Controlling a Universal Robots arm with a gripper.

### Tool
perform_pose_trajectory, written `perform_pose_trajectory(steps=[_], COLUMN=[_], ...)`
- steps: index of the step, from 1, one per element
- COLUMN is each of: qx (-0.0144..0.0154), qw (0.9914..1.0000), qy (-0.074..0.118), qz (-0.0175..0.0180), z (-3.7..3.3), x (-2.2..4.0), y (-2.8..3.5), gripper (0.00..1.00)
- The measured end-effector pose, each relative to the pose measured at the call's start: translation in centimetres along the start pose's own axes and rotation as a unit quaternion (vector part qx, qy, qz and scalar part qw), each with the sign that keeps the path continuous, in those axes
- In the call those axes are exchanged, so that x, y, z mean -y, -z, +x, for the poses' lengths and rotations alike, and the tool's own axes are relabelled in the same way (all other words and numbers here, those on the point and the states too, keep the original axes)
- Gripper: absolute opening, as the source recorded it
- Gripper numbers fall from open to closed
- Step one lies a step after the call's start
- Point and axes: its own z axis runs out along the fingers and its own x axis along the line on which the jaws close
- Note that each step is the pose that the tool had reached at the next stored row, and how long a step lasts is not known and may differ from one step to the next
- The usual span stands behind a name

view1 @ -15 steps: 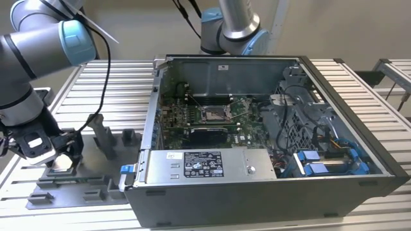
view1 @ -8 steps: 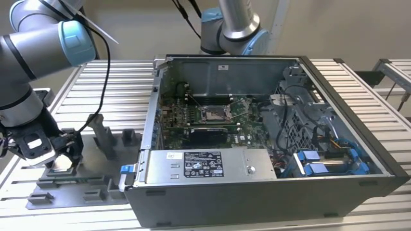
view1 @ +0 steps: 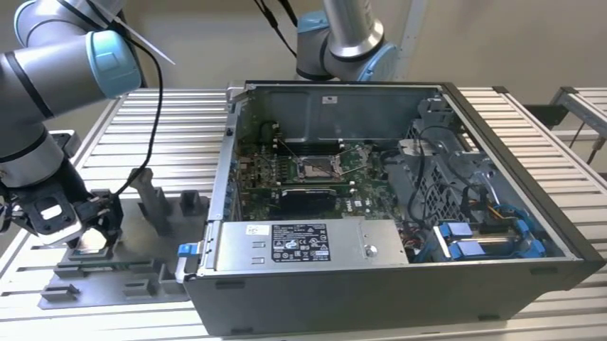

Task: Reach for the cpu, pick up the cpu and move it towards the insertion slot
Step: 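Pick up the cpu and move it towards the insertion slot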

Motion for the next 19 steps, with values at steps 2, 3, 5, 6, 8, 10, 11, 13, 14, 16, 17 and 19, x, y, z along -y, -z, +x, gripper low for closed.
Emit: perform_pose_trajectory(steps=[2, 3, 5, 6, 8, 10, 11, 13, 14, 16, 17, 19], qx=[-0.0001, -0.0001, 0.0000, 0.0000, 0.0000, 0.0000, 0.0000, 0.0001, 0.0003, 0.0001, 0.0000, 0.0000], qw=[1.00000, 1.00000, 1.00000, 1.00000, 1.00000, 1.00000, 1.00000, 1.00000, 1.00000, 1.00000, 1.00000, 1.00000], qy=[0.000, 0.000, 0.000, 0.000, 0.000, 0.000, -0.001, -0.001, -0.001, -0.001, -0.001, -0.001], qz=[0.0000, 0.0001, 0.0000, 0.0001, 0.0000, 0.0000, 0.0000, 0.0000, -0.0001, 0.0000, 0.0000, 0.0000], z=[0.00, 0.00, 0.00, 0.00, 0.00, 0.00, 0.00, 0.00, -0.01, 0.00, 0.00, -0.01], x=[0.00, 0.00, 0.00, 0.00, 0.00, 0.00, 0.00, 0.00, 0.00, -0.01, -0.01, -0.02], y=[0.01, 0.01, 0.01, 0.01, 0.01, 0.00, 0.00, 0.00, 0.03, 0.22, 0.29, 0.57], gripper=[0.00, 0.00, 0.00, 0.00, 0.00, 0.00, 0.00, 0.00, 0.00, 0.00, 0.00, 0.00])
